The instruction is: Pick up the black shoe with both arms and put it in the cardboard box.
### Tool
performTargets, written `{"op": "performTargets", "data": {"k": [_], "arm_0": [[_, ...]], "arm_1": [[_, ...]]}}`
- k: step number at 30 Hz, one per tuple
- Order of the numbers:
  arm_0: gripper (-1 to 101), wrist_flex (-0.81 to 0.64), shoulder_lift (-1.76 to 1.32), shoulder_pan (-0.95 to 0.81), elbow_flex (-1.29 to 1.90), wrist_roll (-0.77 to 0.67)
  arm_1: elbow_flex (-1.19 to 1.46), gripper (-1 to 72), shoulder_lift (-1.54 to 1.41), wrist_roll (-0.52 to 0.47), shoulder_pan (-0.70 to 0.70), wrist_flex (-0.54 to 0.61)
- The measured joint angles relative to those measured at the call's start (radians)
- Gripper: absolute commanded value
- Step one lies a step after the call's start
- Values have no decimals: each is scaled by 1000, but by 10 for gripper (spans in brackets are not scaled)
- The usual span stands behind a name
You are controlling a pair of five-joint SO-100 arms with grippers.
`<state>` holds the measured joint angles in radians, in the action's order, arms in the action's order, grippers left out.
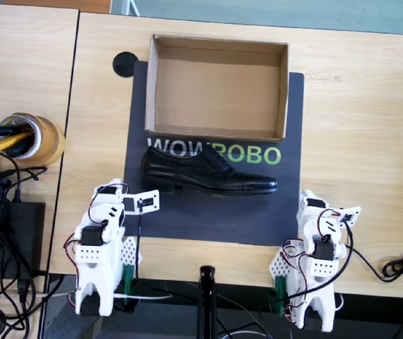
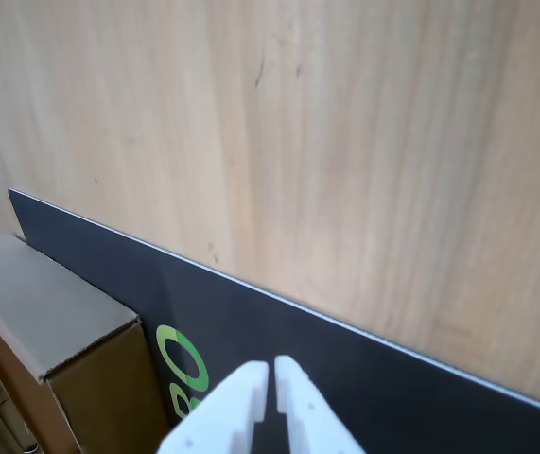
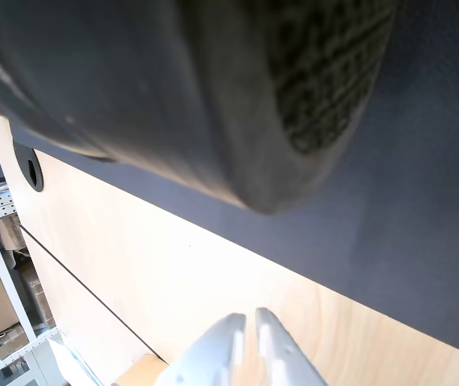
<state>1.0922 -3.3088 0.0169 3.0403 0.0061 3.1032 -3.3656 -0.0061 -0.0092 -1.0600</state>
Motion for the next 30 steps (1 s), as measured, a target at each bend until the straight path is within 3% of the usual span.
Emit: {"op": "performTargets", "data": {"k": [30], "arm_0": [[0, 0, 0, 0, 0, 6]], "arm_1": [[0, -1, 0, 0, 0, 2]]}}
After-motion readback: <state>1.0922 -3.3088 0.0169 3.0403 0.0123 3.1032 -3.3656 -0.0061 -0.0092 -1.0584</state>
